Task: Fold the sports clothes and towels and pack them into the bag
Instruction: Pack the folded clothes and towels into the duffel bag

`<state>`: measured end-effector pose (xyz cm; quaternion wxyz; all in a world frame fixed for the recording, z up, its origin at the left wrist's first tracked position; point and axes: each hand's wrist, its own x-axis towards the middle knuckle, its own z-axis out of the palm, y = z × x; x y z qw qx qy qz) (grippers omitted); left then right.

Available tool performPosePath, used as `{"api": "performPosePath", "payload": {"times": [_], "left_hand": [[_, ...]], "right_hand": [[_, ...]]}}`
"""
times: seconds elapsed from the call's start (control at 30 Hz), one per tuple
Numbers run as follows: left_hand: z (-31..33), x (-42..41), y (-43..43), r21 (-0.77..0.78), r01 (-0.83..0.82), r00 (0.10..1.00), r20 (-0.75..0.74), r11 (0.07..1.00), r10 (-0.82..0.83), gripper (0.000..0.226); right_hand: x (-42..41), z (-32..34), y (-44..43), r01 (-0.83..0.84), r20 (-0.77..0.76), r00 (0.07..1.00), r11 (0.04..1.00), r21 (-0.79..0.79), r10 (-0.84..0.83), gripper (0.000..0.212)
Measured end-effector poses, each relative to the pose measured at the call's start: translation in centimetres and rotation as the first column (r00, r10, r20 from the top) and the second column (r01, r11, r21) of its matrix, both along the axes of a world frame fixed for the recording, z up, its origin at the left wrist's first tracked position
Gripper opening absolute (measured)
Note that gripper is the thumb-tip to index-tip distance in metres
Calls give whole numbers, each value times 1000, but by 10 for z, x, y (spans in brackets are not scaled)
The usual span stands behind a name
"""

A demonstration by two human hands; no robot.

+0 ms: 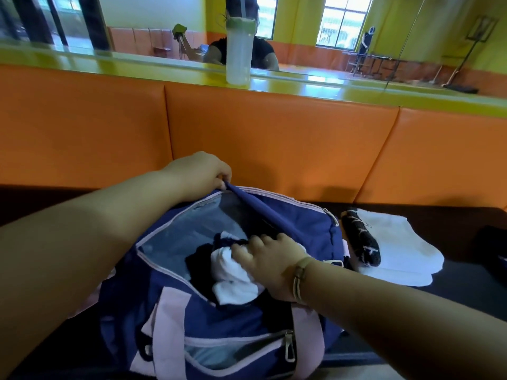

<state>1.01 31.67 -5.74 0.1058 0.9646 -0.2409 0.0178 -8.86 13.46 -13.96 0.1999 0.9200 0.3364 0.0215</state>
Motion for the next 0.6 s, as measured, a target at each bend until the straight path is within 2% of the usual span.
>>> {"api": "performPosePath", "payload": {"times": [0.07,0.13,0.2,0.3,0.37,0.43,0.53,0.6], "left_hand": [[-6,-8,-4,44,6,999,50,999,-9,13],[-12,-20,-7,66,22,989,143,998,-31,30],[-18,-41,-9,82,84,959,264,993,-103,45],[-32,-73,-7,141,237,879,390,961,-274,44],[-43,-95,-2,182,288,878,341,940,-335,29],[-56,-111,4,199,297,894,284,934,-345,15],[-64,-126,9,203,230,948,176,952,-266,19],[-69,-130,12,253,129,991,-10,959,-131,28]], "right_hand": [[3,-5,-6,98,14,995,994,37,-99,74],[4,-9,-10,128,6,992,991,42,-129,78],[4,-8,-13,105,5,994,994,26,-105,83],[5,-2,-22,22,-23,1000,999,44,-21,92],[4,0,-30,-36,-49,998,998,54,39,97],[3,-1,-38,-86,-9,996,995,58,86,100],[-2,-6,-48,-151,130,982,980,130,134,86],[-6,-8,-54,-191,188,969,971,143,163,74]]}}
